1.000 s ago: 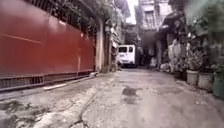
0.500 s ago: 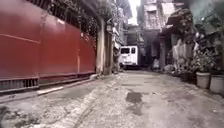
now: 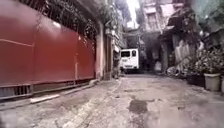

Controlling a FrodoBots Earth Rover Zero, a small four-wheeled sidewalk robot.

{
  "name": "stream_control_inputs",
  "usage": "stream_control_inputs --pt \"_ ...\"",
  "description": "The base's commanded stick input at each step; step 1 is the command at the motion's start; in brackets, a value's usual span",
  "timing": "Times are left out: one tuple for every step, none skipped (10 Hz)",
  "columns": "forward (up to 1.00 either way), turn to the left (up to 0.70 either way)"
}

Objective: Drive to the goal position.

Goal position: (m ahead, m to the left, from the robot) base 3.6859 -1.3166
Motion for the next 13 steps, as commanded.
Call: stream_control_inputs --pt "0.5 -0.27" --pt "0.5 -0.27" --pt "0.5 -0.27" --pt "0.5 -0.27" --pt "0.5 -0.27" --pt "0.5 -0.27" --pt "0.5 -0.27" --pt "0.5 -0.27" --pt "0.5 -0.27" --pt "0.5 -0.27" --pt "0.5 -0.27" --pt "0.5 -0.27" --pt "0.5 -0.27"
